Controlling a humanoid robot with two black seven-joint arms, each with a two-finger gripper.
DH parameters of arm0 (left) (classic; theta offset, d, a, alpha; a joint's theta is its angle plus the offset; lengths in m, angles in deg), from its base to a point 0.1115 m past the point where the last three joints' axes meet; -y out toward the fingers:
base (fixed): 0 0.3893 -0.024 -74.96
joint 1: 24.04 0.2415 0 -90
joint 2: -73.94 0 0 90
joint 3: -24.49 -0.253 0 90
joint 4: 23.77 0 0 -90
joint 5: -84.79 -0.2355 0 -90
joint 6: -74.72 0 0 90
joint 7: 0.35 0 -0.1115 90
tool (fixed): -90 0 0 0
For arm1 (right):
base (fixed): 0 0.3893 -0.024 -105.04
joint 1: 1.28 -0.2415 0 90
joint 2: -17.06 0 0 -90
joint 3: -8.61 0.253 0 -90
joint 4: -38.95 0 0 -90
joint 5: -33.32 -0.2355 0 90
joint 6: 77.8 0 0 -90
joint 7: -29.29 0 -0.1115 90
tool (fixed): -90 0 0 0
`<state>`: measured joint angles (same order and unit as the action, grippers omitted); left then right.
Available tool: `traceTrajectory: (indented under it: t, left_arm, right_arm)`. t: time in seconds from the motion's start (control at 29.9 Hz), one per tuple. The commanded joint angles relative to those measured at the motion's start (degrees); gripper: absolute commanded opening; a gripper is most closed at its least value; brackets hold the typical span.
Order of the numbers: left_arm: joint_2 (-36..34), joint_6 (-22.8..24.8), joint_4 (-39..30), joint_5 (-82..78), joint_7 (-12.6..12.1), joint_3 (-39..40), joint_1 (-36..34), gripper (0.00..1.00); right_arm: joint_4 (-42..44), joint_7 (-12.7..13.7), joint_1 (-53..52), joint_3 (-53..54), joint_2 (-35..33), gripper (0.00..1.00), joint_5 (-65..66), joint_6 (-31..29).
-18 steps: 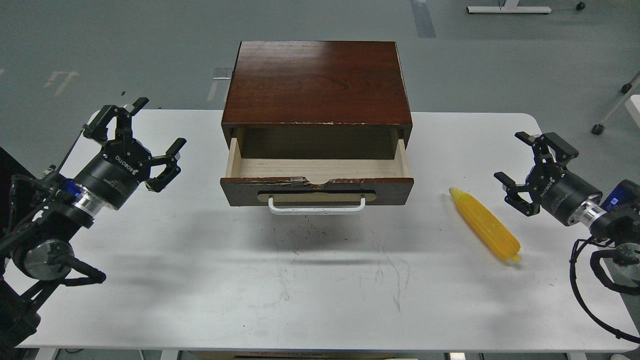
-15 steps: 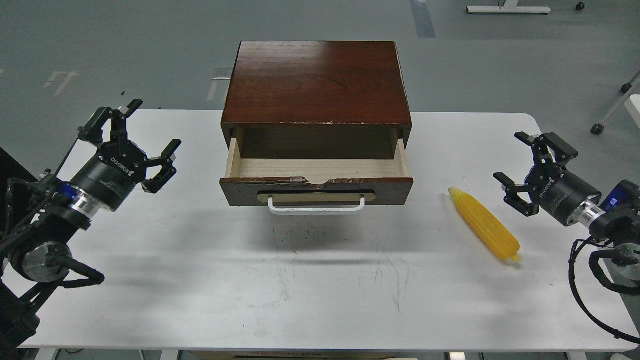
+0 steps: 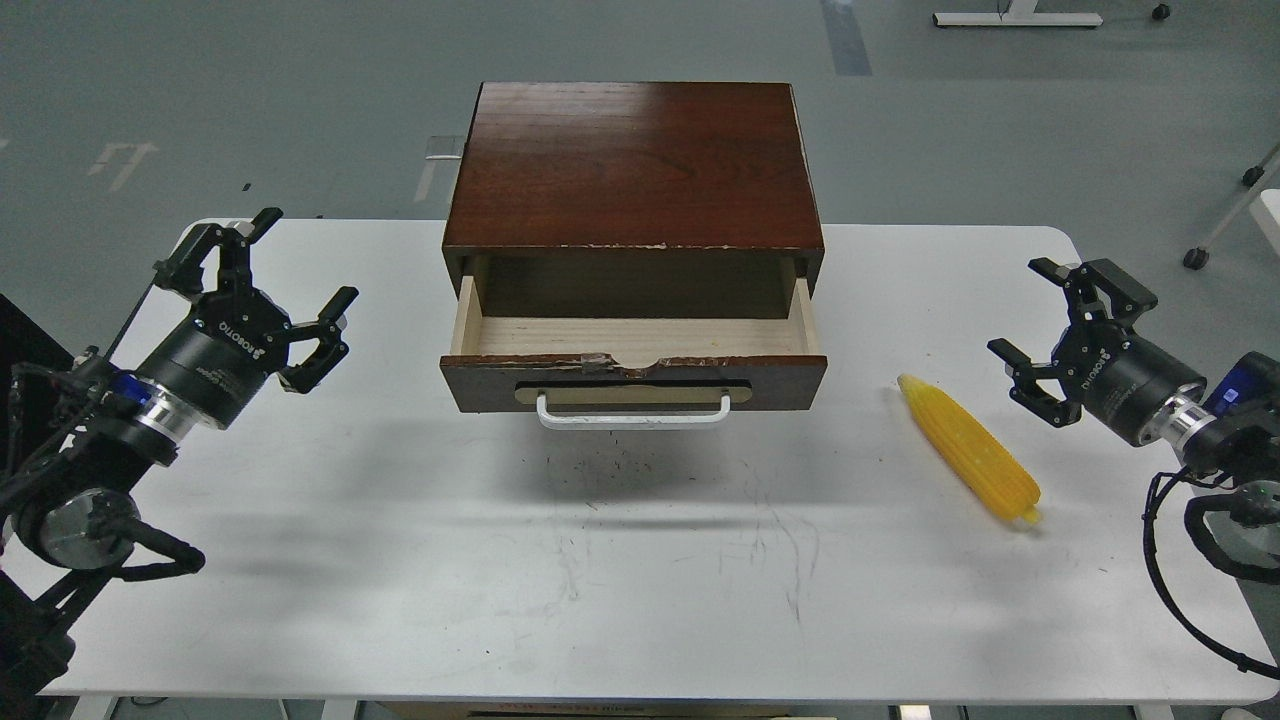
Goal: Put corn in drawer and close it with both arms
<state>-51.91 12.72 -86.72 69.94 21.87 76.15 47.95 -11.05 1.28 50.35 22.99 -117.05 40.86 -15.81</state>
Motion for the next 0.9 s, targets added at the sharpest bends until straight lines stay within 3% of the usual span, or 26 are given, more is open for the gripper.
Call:
traceTrajectory:
  t: [0.0,0.3,0.47,0.87]
  left_arm:
    - [0.00,0.00,0.28,-0.01,0.37,-0.15,-0.27,1.00]
    - [0.09,0.00,-0.51,-0.62,0.63,-0.15,-0.27,1.00]
    - [0.17,0.00,-0.60,-2.99,0.81,-0.15,-0.27,1.00]
    - [0.35,0.00,-1.03,-3.17,0.81,-0.15,-0.18,1.00]
  right_arm:
    - [-3.43,0.00,-3.02,0.12,-4.82,1.00,12.11,0.00]
    - [-8.79,0.00,-8.39,-0.05,-10.64,1.00,44.10,0.00]
    - [-10.21,0.00,-8.04,-1.63,-10.12,1.00,62.04,8.91]
    - [-3.80,0.00,-11.47,-14.02,-2.66,1.00,67.79,11.13]
